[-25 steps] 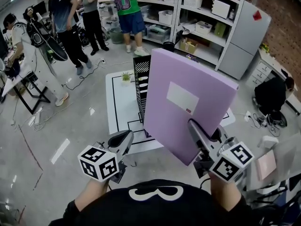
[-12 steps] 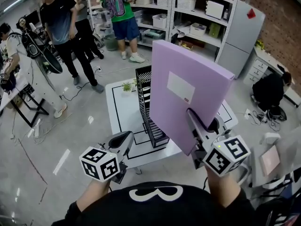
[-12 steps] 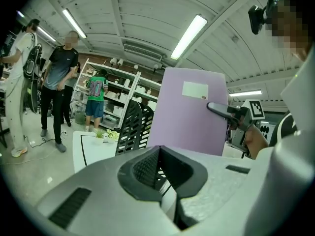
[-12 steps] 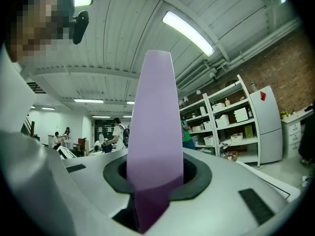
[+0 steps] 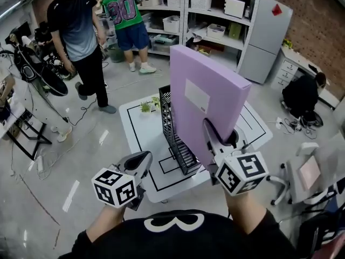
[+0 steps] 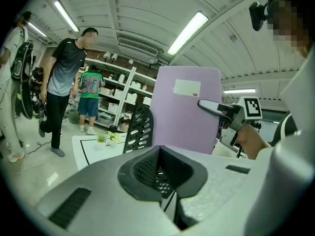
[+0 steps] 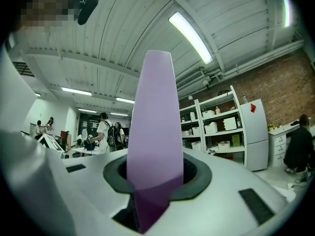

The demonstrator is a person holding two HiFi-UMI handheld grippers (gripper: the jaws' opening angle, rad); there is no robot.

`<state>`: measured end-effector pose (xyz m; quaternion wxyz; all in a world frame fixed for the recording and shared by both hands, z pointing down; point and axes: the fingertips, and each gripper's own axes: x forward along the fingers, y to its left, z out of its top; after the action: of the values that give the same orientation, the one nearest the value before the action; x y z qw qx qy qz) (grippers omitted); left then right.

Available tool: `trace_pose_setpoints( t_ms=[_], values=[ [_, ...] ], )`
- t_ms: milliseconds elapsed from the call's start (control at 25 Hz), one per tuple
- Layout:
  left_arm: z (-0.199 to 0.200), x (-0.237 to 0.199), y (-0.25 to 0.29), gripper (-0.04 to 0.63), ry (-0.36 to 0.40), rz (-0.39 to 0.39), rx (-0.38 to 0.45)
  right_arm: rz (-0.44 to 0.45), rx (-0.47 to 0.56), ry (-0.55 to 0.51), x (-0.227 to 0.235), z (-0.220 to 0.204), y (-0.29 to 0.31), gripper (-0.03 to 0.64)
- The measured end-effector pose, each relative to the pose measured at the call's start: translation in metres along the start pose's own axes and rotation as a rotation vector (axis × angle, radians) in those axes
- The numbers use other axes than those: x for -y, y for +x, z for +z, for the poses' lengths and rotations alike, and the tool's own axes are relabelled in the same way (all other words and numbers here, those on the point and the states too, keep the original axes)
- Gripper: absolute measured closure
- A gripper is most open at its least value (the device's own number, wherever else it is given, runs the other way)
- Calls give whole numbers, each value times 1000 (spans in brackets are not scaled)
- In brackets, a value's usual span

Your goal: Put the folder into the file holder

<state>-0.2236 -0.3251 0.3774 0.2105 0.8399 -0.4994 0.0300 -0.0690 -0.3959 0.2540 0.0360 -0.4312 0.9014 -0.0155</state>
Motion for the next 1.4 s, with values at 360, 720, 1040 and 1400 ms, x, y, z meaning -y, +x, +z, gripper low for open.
trace_pose_setpoints(
  t_ms=[360, 720, 1040, 1400],
  values=[
    [-2, -26, 2, 589, 7, -30, -38, -71, 18, -57, -14, -19, 28, 482],
    [-9, -44, 14, 589, 15, -66, -87, -85, 87, -24, -12, -47, 36, 482],
    [-22, -57, 23, 589, 24, -98, -136, -88, 158, -3, -11, -67, 38, 480],
    [-43, -70, 27, 589, 15, -115, -170, -115, 126, 0, -13, -108, 35, 480]
  ],
)
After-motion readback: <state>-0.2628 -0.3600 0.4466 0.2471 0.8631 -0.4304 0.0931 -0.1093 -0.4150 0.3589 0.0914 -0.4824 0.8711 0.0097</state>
